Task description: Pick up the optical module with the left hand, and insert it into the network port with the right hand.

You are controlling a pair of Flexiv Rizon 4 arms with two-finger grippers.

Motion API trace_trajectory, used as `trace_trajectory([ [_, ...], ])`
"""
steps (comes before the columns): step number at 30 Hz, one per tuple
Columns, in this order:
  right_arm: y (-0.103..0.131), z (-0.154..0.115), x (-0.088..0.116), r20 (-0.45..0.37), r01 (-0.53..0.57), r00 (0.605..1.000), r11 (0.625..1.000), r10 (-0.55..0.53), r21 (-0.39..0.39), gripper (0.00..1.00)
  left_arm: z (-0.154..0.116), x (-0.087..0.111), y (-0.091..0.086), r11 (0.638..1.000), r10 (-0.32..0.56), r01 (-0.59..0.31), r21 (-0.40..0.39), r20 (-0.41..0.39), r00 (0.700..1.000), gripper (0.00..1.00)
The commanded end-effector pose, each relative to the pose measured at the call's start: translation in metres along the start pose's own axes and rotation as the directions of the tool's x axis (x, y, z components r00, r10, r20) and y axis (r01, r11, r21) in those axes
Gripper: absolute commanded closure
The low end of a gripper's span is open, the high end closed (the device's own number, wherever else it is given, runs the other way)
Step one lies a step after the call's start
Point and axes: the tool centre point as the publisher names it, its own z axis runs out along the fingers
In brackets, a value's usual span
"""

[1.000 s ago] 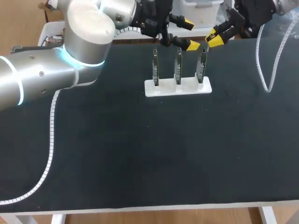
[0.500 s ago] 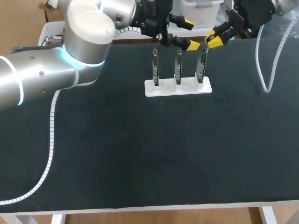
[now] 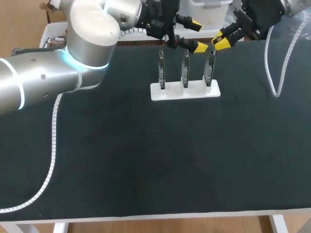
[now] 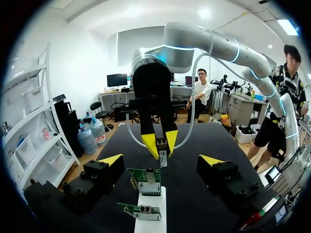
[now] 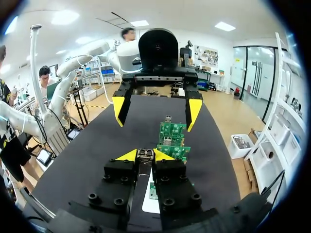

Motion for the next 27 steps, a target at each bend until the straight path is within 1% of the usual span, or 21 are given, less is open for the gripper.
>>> trace_trajectory([
  [1,-0.010,-0.006,-0.002,-0.005,0.006,1.000,1.000,-0.006,-0.016,1.00,0.000,0.000,0.000,1.000,0.001,-0.001,-0.001,0.000,1.000,0.00],
  [11,-0.018,-0.002,0.004,-0.011,-0.009,1.000,1.000,0.009,-0.025,1.00,0.000,0.000,0.000,1.000,0.001,-0.001,-0.001,0.000,1.000,0.00],
  [19,-0.018,-0.002,0.008,-0.006,-0.020,1.000,0.999,0.020,-0.025,1.00,0.000,0.000,0.000,1.000,0.001,-0.001,-0.001,0.000,1.000,0.00],
  [27,-0.021,-0.003,0.002,-0.006,-0.004,1.000,1.000,0.004,-0.026,1.00,0.000,0.000,0.000,1.000,0.001,-0.001,-0.001,0.000,1.000,0.00],
])
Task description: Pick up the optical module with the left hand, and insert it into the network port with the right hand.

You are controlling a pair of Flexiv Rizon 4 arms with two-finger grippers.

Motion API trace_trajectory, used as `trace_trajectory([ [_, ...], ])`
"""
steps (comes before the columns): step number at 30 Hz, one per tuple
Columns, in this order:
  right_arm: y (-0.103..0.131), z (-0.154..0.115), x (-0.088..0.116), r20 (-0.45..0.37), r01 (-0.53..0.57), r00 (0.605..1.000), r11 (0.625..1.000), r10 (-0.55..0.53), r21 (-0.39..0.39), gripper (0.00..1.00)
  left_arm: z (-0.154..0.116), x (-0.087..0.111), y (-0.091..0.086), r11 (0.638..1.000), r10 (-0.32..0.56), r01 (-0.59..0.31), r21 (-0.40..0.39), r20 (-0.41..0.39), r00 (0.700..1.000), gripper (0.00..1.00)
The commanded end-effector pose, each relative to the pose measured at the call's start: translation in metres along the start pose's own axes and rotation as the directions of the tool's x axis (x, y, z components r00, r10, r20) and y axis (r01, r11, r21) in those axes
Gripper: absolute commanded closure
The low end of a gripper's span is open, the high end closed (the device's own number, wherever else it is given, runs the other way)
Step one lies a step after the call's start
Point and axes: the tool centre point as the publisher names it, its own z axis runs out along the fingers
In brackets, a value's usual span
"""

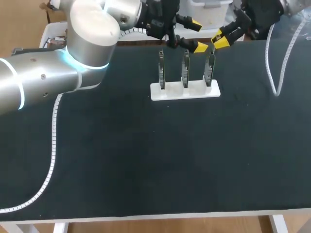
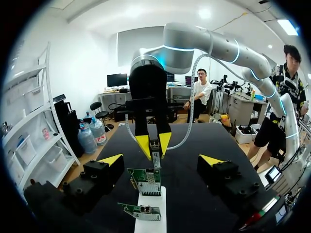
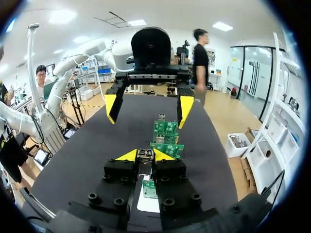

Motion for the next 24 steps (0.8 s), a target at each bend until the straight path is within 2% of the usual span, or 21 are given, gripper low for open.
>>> trace_trajectory([
  [1,-0.010,-0.002,-0.003,-0.001,0.005,1.000,0.998,-0.005,-0.059,1.00,0.000,0.000,0.000,1.000,0.001,-0.001,-0.001,0.000,1.000,0.00],
  [24,-0.012,0.005,0.010,0.005,-0.024,1.000,0.997,0.024,-0.074,1.00,0.000,0.000,0.000,1.000,0.001,-0.001,-0.001,0.000,1.000,0.00],
])
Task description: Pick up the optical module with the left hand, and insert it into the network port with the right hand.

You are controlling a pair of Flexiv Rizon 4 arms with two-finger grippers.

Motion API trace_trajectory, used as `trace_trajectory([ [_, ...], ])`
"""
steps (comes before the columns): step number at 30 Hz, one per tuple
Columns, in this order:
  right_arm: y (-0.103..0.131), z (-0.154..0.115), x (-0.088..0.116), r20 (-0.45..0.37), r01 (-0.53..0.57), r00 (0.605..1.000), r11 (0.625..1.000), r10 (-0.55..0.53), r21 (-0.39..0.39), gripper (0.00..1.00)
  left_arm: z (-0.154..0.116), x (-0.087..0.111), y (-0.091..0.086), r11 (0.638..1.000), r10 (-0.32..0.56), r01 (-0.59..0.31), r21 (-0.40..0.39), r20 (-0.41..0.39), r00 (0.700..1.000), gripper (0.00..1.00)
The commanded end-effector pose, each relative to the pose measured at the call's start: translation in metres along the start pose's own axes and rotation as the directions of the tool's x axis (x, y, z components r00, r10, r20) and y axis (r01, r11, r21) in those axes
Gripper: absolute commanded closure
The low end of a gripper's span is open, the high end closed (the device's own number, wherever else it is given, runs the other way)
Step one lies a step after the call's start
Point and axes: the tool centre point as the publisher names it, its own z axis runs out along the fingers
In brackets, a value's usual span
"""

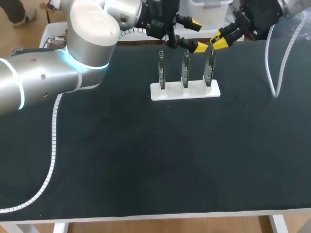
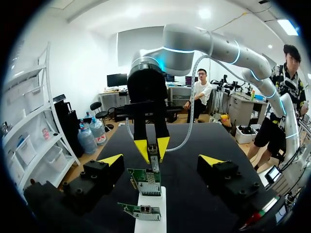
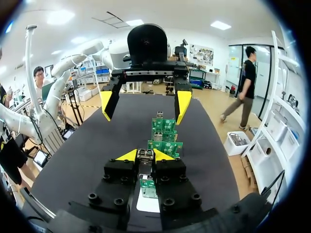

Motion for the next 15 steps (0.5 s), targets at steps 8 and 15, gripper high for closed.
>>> trace_trajectory([
  [8,-0.0132,-0.0020,-0.0021,0.011,0.009,1.000,0.997,-0.008,-0.080,1.00,0.0000,0.0002,-0.0001,1.000,0.001,-0.001,-0.001,0.000,1.000,0.00],
  [15,-0.0189,-0.0010,-0.0046,0.003,0.017,1.000,0.997,-0.017,-0.080,1.00,0.0000,0.0002,-0.0001,1.000,0.001,-0.001,-0.001,0.000,1.000,0.00],
])
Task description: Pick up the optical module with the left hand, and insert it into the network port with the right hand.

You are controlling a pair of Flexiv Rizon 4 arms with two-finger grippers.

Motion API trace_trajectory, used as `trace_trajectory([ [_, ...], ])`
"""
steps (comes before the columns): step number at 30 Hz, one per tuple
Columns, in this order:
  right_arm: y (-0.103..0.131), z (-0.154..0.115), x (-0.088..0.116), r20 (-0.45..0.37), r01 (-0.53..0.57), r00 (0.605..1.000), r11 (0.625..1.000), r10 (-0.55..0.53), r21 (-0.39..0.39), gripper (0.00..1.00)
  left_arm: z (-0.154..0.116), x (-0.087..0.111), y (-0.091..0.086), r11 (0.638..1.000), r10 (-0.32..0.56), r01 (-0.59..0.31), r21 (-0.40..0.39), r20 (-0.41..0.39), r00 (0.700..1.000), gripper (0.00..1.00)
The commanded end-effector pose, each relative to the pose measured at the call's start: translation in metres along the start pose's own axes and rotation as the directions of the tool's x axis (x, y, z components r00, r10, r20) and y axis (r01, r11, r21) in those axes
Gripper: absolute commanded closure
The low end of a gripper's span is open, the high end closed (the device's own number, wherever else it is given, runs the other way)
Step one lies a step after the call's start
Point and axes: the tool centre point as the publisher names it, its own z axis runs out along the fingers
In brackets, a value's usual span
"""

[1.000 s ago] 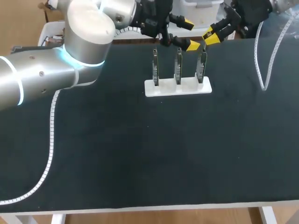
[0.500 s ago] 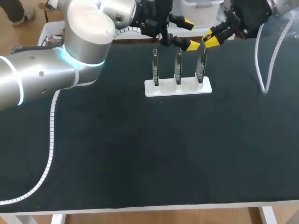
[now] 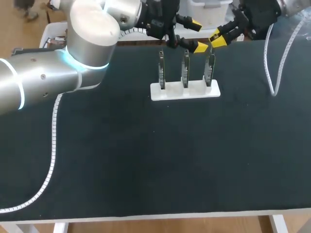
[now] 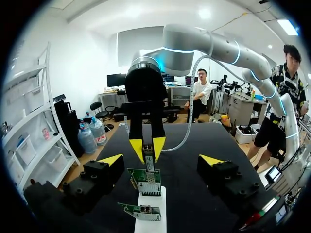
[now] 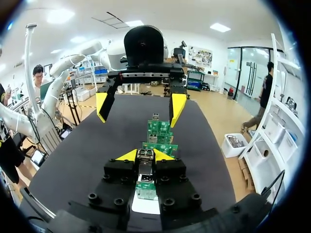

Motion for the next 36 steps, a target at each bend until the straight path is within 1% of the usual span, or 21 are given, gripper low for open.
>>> trace_trajectory([
  [1,-0.0105,-0.0007,0.0005,-0.003,-0.002,1.000,0.995,0.002,-0.103,1.00,0.0000,0.0002,-0.0001,1.000,0.001,-0.001,-0.001,0.000,1.000,0.00],
  [8,-0.0100,-0.0007,0.0056,-0.005,-0.017,1.000,0.995,0.017,-0.103,1.00,0.0000,0.0002,-0.0001,1.000,0.001,-0.001,-0.001,0.000,1.000,0.00],
  [23,-0.0112,-0.0027,0.0076,-0.003,-0.022,1.000,0.995,0.022,-0.101,1.00,0.0000,0.0002,-0.0001,1.000,0.001,-0.001,-0.001,0.000,1.000,0.00],
  [33,-0.0103,-0.0047,0.0055,0.004,-0.013,1.000,0.995,0.013,-0.101,1.00,0.0000,0.0002,-0.0001,1.000,0.001,-0.001,-0.001,0.000,1.000,0.00],
  [36,-0.0082,-0.0051,0.0019,0.006,-0.003,1.000,0.995,0.004,-0.102,1.00,0.0000,0.0002,-0.0001,1.000,0.001,-0.001,-0.001,0.000,1.000,0.00],
])
